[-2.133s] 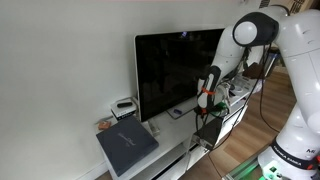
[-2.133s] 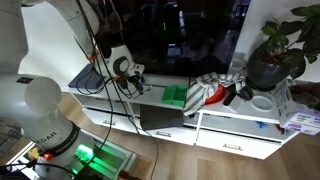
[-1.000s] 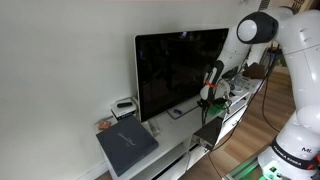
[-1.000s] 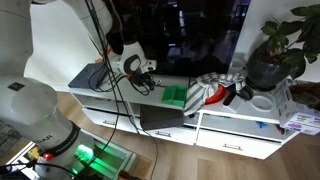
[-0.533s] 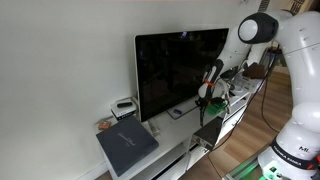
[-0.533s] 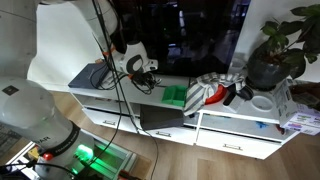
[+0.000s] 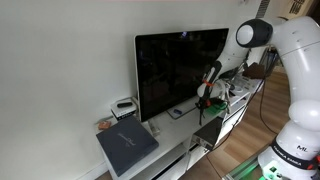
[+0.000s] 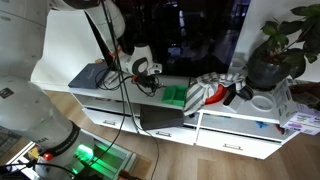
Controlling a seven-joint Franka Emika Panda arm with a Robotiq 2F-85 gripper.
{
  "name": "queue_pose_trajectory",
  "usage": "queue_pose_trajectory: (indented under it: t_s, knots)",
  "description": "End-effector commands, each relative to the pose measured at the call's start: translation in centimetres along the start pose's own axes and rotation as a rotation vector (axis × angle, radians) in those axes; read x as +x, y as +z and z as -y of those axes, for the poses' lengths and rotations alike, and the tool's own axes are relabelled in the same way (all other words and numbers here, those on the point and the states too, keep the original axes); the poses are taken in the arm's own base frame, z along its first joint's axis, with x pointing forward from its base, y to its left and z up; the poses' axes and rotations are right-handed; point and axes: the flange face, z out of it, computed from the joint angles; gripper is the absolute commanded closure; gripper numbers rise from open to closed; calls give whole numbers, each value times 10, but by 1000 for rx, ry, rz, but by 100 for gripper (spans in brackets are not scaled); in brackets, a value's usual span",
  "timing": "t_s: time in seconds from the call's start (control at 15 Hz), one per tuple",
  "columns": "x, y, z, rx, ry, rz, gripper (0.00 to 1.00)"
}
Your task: Move the spoon to the right next to the green lunch box
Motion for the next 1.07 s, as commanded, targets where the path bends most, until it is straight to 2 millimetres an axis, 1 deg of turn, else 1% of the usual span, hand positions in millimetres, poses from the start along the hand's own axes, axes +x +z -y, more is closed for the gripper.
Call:
queue_pose_trajectory:
  t_s: [0.0,0.4,0.73,0.8,0.87,1.0]
  knots:
    - [11,12,-3,13,4,33,98]
    - [20,27,-10,9,32,59,98]
    - [27,30,-14,12,53,64,98]
    - [28,30,-15,12,55,65,75]
    - [28,31,-16,11,60,67,64]
    - [30,32,-17,12,66,68,52]
